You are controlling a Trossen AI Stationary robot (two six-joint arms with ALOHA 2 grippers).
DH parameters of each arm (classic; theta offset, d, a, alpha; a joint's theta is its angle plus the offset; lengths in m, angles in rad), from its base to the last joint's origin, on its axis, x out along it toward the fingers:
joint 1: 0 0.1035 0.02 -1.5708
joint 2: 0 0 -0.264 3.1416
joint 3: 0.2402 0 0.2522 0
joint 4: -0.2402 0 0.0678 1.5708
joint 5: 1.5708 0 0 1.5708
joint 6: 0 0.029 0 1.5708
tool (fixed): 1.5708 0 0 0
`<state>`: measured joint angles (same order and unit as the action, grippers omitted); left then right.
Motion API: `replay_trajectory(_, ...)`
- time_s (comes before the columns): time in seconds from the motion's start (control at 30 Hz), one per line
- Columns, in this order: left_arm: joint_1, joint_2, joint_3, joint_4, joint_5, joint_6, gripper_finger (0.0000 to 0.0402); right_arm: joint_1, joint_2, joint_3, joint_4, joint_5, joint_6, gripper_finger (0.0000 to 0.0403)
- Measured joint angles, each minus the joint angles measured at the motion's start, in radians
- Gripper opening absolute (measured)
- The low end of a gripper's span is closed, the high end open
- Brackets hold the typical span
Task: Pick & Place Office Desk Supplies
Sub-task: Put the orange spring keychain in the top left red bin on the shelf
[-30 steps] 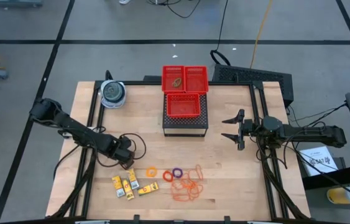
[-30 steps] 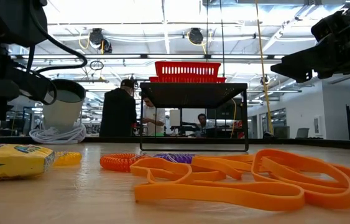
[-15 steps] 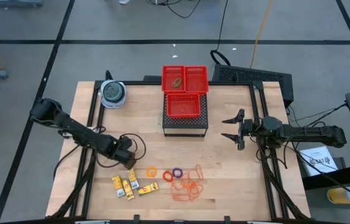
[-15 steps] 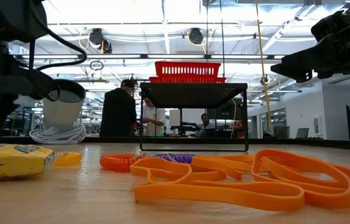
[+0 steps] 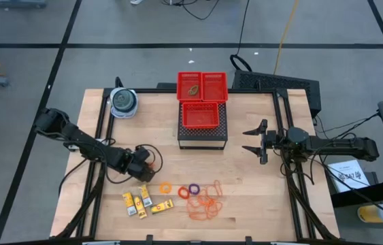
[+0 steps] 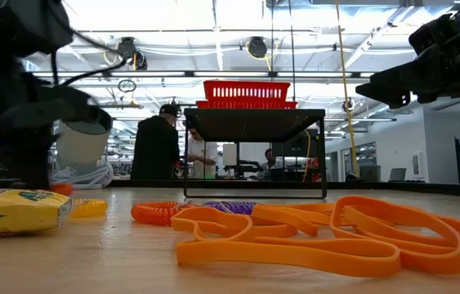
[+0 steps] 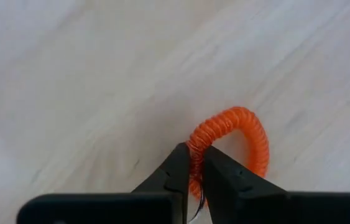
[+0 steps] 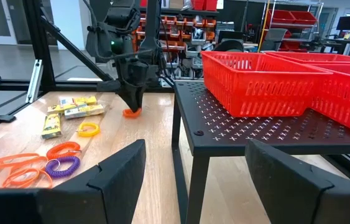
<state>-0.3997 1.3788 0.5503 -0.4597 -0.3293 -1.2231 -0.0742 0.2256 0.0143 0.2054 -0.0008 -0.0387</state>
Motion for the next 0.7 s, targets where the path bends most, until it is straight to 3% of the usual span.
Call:
replay_trajectory(0.43,0.08,-0.005,0.004,0.461,-0.014,0.324,0.0049,0.0,0.0,0.0,0.0,0.0,0.0,0.0267)
replay_trajectory(0.7,0.137,-0.006,0.005,0.859,0.089,0.579,0.0051,0.0,0.0,0.0,0.0,0.0,0.0,0.0267)
